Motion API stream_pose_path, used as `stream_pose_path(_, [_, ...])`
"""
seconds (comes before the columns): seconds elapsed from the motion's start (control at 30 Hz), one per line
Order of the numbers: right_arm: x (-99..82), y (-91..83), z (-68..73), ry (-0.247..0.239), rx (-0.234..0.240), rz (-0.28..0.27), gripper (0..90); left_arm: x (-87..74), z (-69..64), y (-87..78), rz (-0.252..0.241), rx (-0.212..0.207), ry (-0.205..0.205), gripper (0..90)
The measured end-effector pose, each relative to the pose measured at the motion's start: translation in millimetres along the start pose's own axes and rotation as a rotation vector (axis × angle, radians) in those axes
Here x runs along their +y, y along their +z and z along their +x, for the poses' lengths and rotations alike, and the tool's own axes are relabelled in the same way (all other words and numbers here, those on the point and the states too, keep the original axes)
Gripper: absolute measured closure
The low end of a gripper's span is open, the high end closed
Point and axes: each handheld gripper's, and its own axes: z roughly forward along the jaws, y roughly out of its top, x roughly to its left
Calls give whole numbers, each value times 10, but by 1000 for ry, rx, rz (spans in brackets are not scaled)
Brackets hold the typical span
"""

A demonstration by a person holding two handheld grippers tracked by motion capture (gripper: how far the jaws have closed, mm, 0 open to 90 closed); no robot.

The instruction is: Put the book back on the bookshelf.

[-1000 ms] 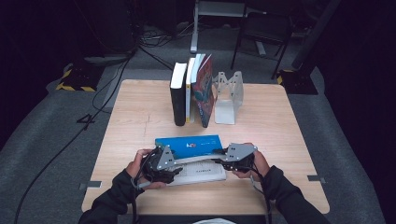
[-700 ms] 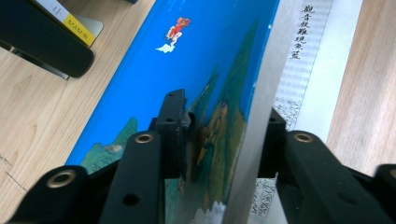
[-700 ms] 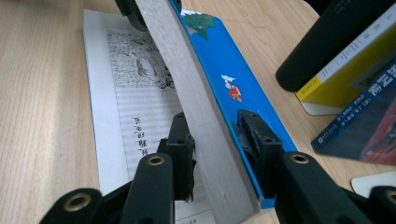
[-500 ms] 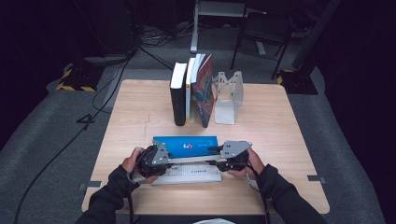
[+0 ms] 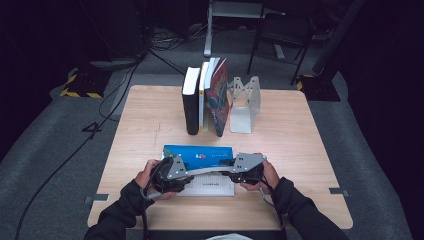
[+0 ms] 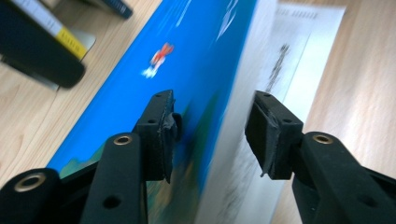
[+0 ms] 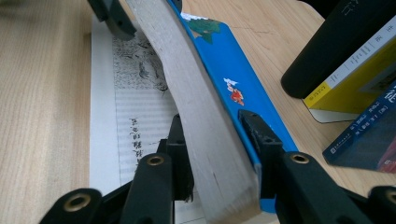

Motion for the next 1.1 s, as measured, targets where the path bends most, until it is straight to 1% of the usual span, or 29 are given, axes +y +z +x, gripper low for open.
stream_pose_path(0.03, [7,1,10,3,-2,6,667,23,-31,32,3,10,-12,515])
stream_pose_path(0.1, [21,7,30,-4,-5,14,665,39,-64,82,5,11,-20,501])
stream_pose_path(0.13, [28,10,41,-8,-8,19,665,42,-72,108,11,24,-31,500])
stream_pose_path(0.17, [35,13,51,-12,-7,21,665,42,-72,108,11,24,-31,507])
stream_pose_path(0.2, [45,16,62,-14,-8,25,664,40,-73,139,12,28,-47,517])
stream_pose_path(0.23, [45,16,62,-14,-8,25,664,36,-75,157,9,33,-49,517])
stream_pose_path(0.27, [53,19,69,-20,-8,29,664,30,-78,169,12,53,-41,550])
stream_pose_path(0.3, [59,24,79,-24,-7,30,664,28,-73,168,12,50,-37,600])
stream_pose_path(0.4, [61,28,63,-9,8,23,636,6,-51,160,-2,34,-27,642])
stream_pose_path(0.43, [59,33,43,-5,19,20,611,1,-47,162,-1,27,-26,651])
stream_pose_path(0.47, [53,37,35,-10,19,19,579,-13,-33,167,-4,15,-24,656])
stream_pose_path(0.5, [25,47,9,-7,26,5,564,-21,-17,160,-9,5,-30,664])
stream_pose_path(0.53, [25,47,9,-7,26,5,564,-21,-17,160,-9,5,-30,665])
stream_pose_path(0.57, [-29,47,-42,11,52,-26,576,-29,7,149,-23,-8,-32,666])
stream_pose_path(0.63, [-42,40,-59,15,59,-29,590,-26,16,138,-23,-13,-30,667])
stream_pose_path(0.67, [-52,33,-76,15,75,-33,609,-23,18,136,-20,-16,-27,664])
stream_pose_path(0.73, [-49,33,-71,11,85,-29,638,-20,25,139,-10,-21,-39,656])
stream_pose_path(0.8, [-23,34,-42,2,74,-22,652,-18,20,139,4,-12,-67,610])
stream_pose_path(0.83, [-14,33,-34,5,69,-21,654,-16,7,144,8,3,-80,591])
stream_pose_path(0.9, [13,30,-15,9,60,-20,656,-7,-22,161,20,22,-88,556])
stream_pose_path(0.93, [32,28,-2,7,55,-15,656,1,-41,176,20,28,-86,537])
stream_pose_path(0.97, [54,26,14,0,48,-11,658,16,-60,191,30,46,-79,526])
stream_pose_path(1.0, [81,24,33,-7,43,-8,661,29,-72,204,32,50,-77,525])
stream_pose_path(1.03, [106,22,52,-9,41,-3,664,41,-82,203,26,43,-74,508])
stream_pose_path(1.1, [150,21,85,-17,36,-2,666,64,-103,195,21,51,-69,540])
